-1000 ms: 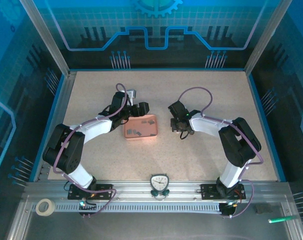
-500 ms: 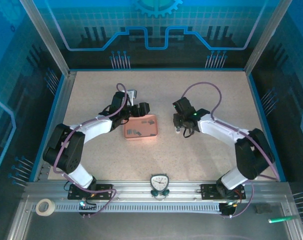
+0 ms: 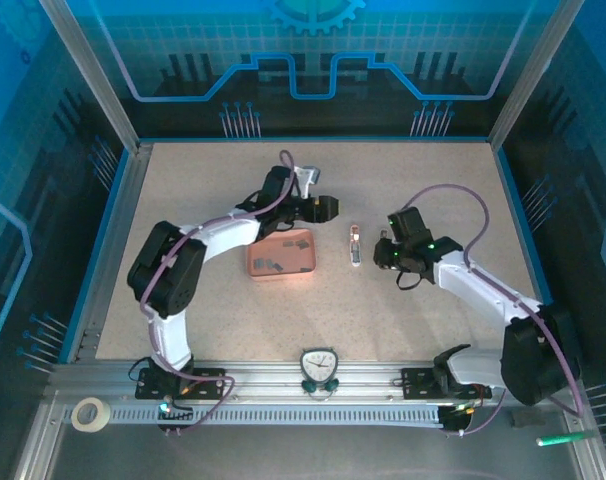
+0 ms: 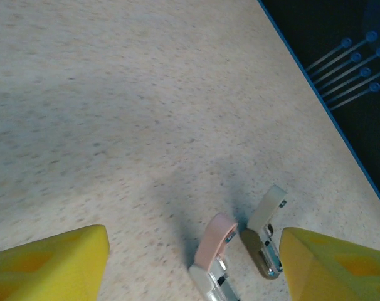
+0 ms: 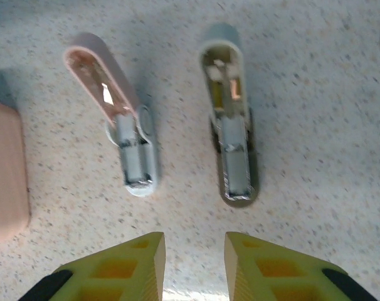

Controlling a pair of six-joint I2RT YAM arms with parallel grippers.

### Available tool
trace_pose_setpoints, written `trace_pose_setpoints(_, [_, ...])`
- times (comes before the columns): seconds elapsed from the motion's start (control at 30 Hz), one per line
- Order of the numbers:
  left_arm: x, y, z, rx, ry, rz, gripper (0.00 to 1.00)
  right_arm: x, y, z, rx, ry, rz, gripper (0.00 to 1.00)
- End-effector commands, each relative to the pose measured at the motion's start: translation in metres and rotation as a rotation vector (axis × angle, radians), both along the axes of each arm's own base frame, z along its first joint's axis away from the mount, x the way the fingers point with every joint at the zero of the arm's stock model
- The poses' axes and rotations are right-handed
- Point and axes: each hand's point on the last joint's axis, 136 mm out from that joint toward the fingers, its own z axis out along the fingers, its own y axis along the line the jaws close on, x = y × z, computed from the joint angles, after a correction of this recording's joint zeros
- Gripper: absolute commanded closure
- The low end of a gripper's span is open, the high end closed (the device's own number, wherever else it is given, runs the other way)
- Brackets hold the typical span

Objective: Load the staples into the stapler

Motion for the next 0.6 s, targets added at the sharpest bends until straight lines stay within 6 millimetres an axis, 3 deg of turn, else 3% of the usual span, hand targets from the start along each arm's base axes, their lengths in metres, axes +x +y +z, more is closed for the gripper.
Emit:
trace_pose_setpoints(0.0, [-0.001, -0.024, -0.007, 0.001, 0.002, -0.104, 0.29, -0.009, -0.004, 0.000, 0.080, 0.010, -0.022, 0.69])
trace_pose_setpoints(0.23, [-0.008, -0.064, -0.027, -0.001, 0.011, -0.225, 0.32, -0.016, -0.013, 0.001, 0.121, 0.001, -0.037, 0.69])
trace_pose_setpoints(0.57, [-0.016, -0.085, -0.050, -0.013, 0.020, -0.292, 0.33, -0.022, -0.017, 0.002, 0.137, -0.014, -0.043, 0.69])
